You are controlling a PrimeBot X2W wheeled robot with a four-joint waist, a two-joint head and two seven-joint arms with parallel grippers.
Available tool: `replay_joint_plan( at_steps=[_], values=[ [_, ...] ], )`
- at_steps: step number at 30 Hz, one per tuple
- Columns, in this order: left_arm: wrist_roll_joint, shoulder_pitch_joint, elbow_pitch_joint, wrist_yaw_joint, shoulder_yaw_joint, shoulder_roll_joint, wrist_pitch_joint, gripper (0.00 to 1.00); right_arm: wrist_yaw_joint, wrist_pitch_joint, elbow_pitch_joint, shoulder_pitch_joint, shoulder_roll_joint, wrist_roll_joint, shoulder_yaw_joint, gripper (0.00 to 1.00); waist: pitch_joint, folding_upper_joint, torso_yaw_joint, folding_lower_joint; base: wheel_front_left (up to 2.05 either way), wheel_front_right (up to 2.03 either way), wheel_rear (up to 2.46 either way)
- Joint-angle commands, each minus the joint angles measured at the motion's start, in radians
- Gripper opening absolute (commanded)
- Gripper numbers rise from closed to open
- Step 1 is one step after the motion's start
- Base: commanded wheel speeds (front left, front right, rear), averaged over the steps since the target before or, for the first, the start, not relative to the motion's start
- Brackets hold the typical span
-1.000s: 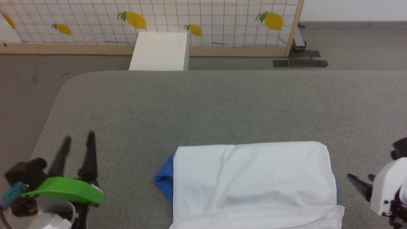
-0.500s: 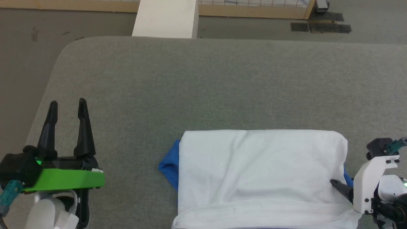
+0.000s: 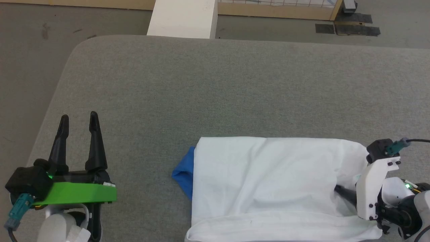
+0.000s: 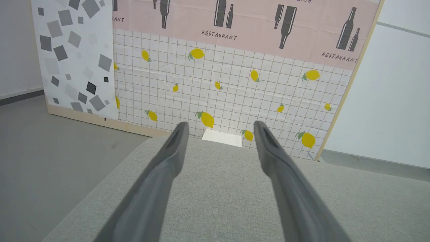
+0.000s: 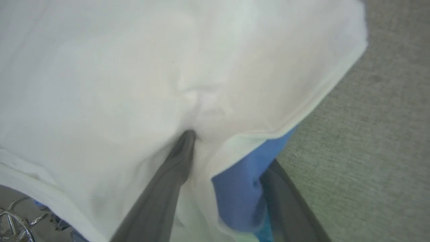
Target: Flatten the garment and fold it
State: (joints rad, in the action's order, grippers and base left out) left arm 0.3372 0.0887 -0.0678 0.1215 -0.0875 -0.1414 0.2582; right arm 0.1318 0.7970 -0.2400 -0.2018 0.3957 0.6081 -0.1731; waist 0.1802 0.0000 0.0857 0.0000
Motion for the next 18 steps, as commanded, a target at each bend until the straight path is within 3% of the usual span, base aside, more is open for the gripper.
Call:
replay_joint_plan(
  at_steps=[1, 8, 18],
  values=[
    [-0.011, -0.001, 0.002, 0.004, -0.006, 0.006, 0.003, 1.0, -0.001, 0.003, -0.034, 0.004, -0.02, -0.003, -0.016, 0.0, -0.001, 0.0, 0.001, 0.0, 0.0, 0.0, 0.0],
    [-0.021, -0.006, 0.003, 0.008, -0.021, 0.018, 0.004, 1.0, -0.001, -0.004, -0.06, -0.01, 0.013, -0.037, 0.086, 0.0, -0.008, 0.0, 0.0, 0.0, 0.0, 0.0, 0.0],
    [-0.023, -0.005, 0.014, 0.009, -0.007, 0.013, 0.004, 1.0, -0.001, 0.028, -0.117, -0.011, 0.04, -0.246, 0.425, 0.0, -0.007, 0.0, -0.008, 0.0, 0.0, 0.0, 0.0]
  ],
)
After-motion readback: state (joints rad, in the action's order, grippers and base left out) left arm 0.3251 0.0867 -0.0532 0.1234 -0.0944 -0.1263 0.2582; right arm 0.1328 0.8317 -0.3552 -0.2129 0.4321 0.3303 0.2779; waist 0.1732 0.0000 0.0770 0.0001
